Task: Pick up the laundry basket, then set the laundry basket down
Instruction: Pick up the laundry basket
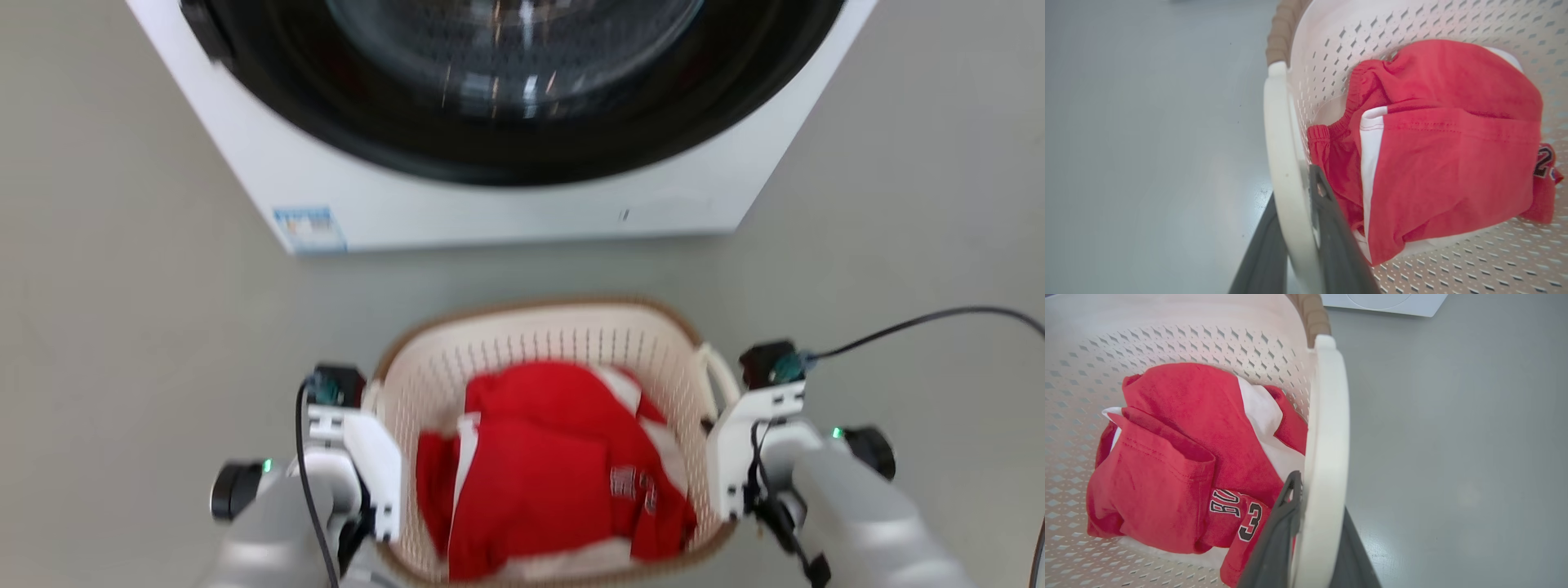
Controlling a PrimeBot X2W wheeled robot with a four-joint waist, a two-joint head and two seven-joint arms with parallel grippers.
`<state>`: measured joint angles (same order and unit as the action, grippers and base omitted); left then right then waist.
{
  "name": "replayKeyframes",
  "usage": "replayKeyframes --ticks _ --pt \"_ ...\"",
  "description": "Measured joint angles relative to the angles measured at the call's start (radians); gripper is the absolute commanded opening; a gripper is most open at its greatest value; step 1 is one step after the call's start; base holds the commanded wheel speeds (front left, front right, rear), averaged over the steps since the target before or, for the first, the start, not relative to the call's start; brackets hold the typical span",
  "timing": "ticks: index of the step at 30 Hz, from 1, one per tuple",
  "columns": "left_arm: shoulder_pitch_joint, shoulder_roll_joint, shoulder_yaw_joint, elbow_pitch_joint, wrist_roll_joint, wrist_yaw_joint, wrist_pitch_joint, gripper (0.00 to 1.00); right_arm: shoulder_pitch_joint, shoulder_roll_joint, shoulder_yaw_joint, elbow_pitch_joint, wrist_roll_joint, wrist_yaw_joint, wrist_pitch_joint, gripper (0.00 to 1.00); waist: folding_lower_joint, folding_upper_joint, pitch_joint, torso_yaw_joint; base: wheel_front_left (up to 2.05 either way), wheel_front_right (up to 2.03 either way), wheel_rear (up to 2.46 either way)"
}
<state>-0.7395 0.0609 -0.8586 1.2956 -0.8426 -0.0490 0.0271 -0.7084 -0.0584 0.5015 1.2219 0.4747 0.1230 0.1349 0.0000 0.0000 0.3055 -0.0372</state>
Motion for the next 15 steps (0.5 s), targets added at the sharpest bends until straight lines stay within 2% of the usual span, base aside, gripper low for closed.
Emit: replayKeyframes --ticks 8,15 --pt "0.095 0.005 -0.020 0.003 -0.016 -0.023 0.071 0.00 0.093 -0.004 0.111 -0.031 0.111 -0.005 0.072 0.00 0.0000 0.0000 -0.185 -0.038 0.00 0.00 0.00" --pt "0.120 0.001 -0.026 0.005 -0.021 -0.032 0.098 0.00 0.113 -0.006 0.160 -0.022 0.172 -0.009 0.091 0.00 0.0000 0.0000 -0.282 -0.049 0.00 0.00 0.00"
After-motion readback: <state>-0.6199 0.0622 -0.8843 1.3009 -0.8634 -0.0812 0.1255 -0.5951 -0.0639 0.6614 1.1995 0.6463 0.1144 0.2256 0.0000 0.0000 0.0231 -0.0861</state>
